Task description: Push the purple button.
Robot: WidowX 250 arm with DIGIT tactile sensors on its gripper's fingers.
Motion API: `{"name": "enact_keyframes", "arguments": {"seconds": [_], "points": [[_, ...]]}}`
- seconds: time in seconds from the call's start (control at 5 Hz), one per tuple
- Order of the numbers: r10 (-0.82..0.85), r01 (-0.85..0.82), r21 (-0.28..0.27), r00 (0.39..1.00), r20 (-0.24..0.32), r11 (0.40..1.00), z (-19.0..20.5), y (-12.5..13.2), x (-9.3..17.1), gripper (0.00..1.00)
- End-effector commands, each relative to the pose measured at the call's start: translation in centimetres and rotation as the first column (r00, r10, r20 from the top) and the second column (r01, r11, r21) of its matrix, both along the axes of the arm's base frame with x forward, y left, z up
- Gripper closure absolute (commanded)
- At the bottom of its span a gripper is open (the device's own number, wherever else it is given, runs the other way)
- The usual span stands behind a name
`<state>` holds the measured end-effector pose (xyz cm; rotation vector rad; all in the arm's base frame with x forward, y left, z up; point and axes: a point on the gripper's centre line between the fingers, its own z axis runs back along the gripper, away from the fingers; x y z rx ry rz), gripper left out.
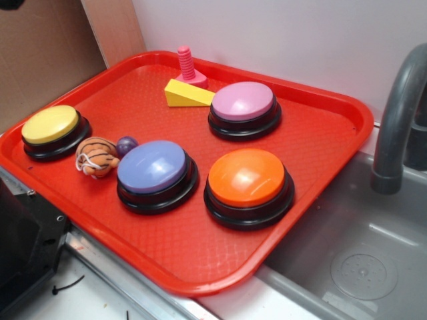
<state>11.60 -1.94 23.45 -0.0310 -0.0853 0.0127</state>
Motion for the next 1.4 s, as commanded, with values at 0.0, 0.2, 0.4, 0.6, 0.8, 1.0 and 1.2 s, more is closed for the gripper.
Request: {"name": "enact_keyframes", "arguments": {"seconds": [0.0, 0.2, 0.4, 0.6, 0.8, 1.0, 1.2], "points": [[0.0, 0.0, 0.0, 1.0, 0.0, 1.0, 0.0, 0.0, 0.0, 0.0], [-0.199, 0.201, 0.028, 0.978, -0.055, 0.979, -5.0, -1.2, 3.7, 0.0], [-0.317, 0.319, 0.067, 0.948, -0.036, 0.946, -9.9, -3.1, 5.8, 0.0], [-0.423, 0.424, 0.061, 0.905, -0.029, 0.903, -13.8, -3.8, 6.3, 0.0], [-0.464, 0.466, 0.091, 0.885, -0.044, 0.88, -15.9, -4.1, 6.4, 0.0], [-0.502, 0.504, 0.065, 0.863, -0.052, 0.861, -17.3, -4.9, 6.6, 0.0], [-0.515, 0.519, 0.044, 0.854, -0.078, 0.854, -18.3, -5.2, 6.5, 0.0]]}}
